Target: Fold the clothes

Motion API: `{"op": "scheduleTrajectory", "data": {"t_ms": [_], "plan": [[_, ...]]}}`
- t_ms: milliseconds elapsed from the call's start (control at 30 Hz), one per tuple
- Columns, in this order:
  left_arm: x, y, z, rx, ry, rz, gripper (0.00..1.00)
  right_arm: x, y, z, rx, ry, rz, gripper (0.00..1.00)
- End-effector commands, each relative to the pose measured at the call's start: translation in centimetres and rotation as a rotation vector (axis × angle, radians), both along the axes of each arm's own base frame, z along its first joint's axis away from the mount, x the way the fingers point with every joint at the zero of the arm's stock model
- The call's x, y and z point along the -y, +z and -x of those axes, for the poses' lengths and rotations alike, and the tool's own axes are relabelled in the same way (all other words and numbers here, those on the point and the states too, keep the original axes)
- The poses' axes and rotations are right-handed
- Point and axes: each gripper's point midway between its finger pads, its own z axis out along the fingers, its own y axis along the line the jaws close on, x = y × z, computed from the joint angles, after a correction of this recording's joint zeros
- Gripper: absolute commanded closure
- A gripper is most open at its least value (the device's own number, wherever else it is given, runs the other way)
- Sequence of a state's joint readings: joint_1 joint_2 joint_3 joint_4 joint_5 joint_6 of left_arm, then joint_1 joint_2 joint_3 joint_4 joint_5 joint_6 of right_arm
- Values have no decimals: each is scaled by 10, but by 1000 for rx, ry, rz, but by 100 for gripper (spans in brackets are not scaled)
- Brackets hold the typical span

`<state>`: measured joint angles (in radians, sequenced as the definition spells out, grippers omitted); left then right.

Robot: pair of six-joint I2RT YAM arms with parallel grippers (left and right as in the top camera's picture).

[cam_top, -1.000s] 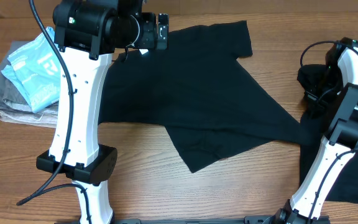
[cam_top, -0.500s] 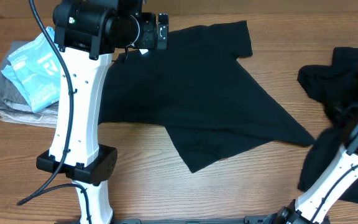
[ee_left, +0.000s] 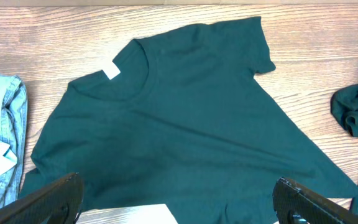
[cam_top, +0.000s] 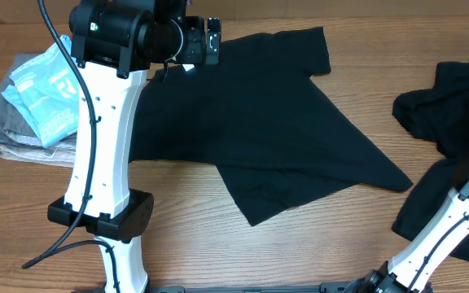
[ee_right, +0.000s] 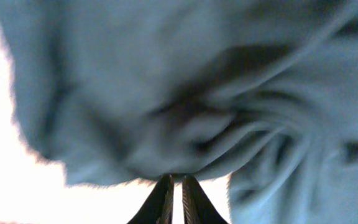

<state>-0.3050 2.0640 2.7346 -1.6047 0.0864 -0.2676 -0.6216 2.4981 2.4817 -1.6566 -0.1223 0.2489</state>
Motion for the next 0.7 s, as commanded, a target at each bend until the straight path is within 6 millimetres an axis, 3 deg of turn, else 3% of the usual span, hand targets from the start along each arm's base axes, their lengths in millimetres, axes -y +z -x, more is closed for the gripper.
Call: {"op": "scheduleTrajectory", "data": {"t_ms": [0, 133, 233, 533, 667], "plan": [[-3, 8, 3, 18, 9, 8, 0, -40, 25, -28, 120, 92, -95, 92], [-3, 8, 3, 18, 9, 8, 0, -72, 5, -33, 43, 172, -91, 96], [-3, 8, 3, 18, 9, 8, 0, -83, -18, -36, -23, 232, -31, 96], [-3, 8, 3, 18, 8, 8, 0, -82, -84, -40, -60, 265, 56, 96], [-3, 8, 3, 18, 9, 8, 0, -64, -108, -34, -68, 245, 105, 96]]}}
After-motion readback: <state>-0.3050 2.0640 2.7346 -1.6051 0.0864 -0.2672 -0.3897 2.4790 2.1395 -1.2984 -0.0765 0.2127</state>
